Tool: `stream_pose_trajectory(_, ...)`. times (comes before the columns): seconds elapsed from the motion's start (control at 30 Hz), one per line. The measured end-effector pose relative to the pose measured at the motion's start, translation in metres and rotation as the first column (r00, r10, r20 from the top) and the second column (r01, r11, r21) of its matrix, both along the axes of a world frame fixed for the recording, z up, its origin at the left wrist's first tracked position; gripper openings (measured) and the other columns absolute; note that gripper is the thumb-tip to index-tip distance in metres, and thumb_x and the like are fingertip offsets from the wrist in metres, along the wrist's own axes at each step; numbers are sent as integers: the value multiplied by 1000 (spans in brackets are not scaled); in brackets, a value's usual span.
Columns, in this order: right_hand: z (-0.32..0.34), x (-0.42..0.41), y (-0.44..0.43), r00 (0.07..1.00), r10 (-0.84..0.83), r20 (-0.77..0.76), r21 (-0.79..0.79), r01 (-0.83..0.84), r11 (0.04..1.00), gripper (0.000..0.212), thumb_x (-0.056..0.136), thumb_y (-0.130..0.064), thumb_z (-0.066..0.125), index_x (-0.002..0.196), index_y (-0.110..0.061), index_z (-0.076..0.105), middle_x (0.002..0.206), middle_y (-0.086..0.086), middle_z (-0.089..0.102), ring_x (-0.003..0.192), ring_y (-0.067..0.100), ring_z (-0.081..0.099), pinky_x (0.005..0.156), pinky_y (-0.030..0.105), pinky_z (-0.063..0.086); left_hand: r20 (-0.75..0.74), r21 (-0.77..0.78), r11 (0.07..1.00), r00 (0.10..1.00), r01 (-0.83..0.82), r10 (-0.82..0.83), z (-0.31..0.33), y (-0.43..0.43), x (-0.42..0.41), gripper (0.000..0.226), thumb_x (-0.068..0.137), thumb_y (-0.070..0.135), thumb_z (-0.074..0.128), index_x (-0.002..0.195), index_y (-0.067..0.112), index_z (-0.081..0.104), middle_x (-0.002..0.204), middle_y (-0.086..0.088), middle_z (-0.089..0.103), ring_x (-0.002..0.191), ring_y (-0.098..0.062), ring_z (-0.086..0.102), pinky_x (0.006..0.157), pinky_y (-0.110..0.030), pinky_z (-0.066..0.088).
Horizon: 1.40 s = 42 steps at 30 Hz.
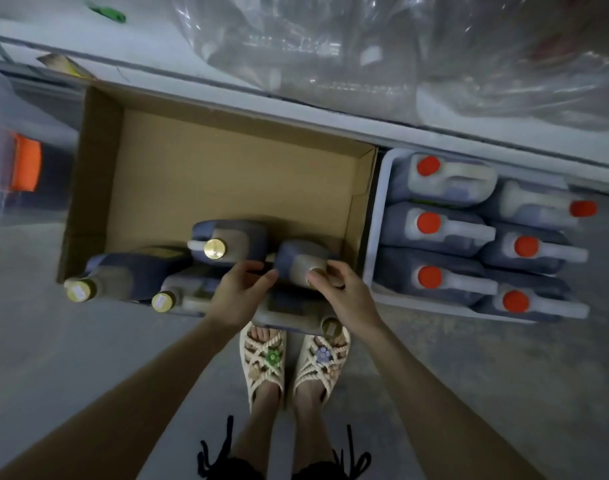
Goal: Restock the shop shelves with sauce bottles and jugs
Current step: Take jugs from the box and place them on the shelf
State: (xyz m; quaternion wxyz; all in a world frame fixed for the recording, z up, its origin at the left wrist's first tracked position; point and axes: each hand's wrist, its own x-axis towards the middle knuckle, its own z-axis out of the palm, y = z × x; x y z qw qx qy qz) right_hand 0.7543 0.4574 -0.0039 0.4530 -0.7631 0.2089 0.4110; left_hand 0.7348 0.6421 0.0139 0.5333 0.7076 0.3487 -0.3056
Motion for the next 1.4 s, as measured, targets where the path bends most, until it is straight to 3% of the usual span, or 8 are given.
stream_pose_trajectory(0.23,-20,11,-10,979,186,-86,-22,-188,982,88,75,-68,63,148,-32,30,145,1,43,129,18,42,100,30,39,-43,1,1000,999,-10,10,-27,-3,-10,28,90,31,63,114,19,55,95,2,65,93,-17,64,77,-30,50)
stream_pose_trajectory(0.33,-22,20,-7,986,141,-86,55,-137,989,78,77,-59,69,144,-34,38,141,-4,45,113,5,41,82,18,37,-40,3,1000,999,-24,25,-24,-1,-9,31,89,33,64,114,18,56,98,-2,67,94,-19,64,84,-37,52)
stream_pose_trajectory(0.5,-13,26,7,991,-30,-132,99,44,994,89,64,-62,75,141,-30,44,134,-1,49,113,12,49,98,32,45,-34,-13,1000,999,20,-20,-2,10,-2,34,90,34,61,118,16,56,102,-3,66,96,-18,62,84,-35,50)
stream_pose_trajectory(0.67,44,55,1,979,-197,-54,97,201,975,52,77,-39,77,121,-16,59,102,-2,65,96,14,61,73,15,48,18,-20,1000,1000,23,-23,34,10,8,33,92,32,60,118,11,57,103,-10,66,93,-20,62,75,-29,46)
stream_pose_trajectory(0.77,100,69,-6,962,-268,59,95,262,960,31,77,-30,79,98,-13,65,68,-7,61,65,6,57,50,8,41,50,-61,998,999,18,-15,73,1,19,34,92,31,60,118,10,55,101,-6,65,90,-17,62,68,-24,44)
stream_pose_trajectory(0.9,197,90,-15,952,-241,190,65,232,970,19,79,-32,76,86,-19,65,66,-8,60,61,5,54,45,6,38,119,-140,987,991,81,-64,146,-7,47,41,87,27,68,121,10,51,97,-1,62,89,-12,59,69,-21,46)
stream_pose_trajectory(1.2,479,141,-39,854,-150,498,95,118,988,26,77,-40,76,74,-15,71,51,-8,52,47,9,43,50,20,38,435,-192,909,862,370,-259,373,-29,131,142,34,45,93,151,22,17,138,5,38,130,-15,40,102,-37,44)
stream_pose_trajectory(1.4,691,160,-40,706,-117,698,167,-1,986,60,57,-56,80,82,-2,72,73,11,45,55,13,35,49,24,33,701,-180,831,661,526,-266,566,-39,185,115,28,29,92,132,21,43,123,7,62,110,-4,61,86,-24,53)
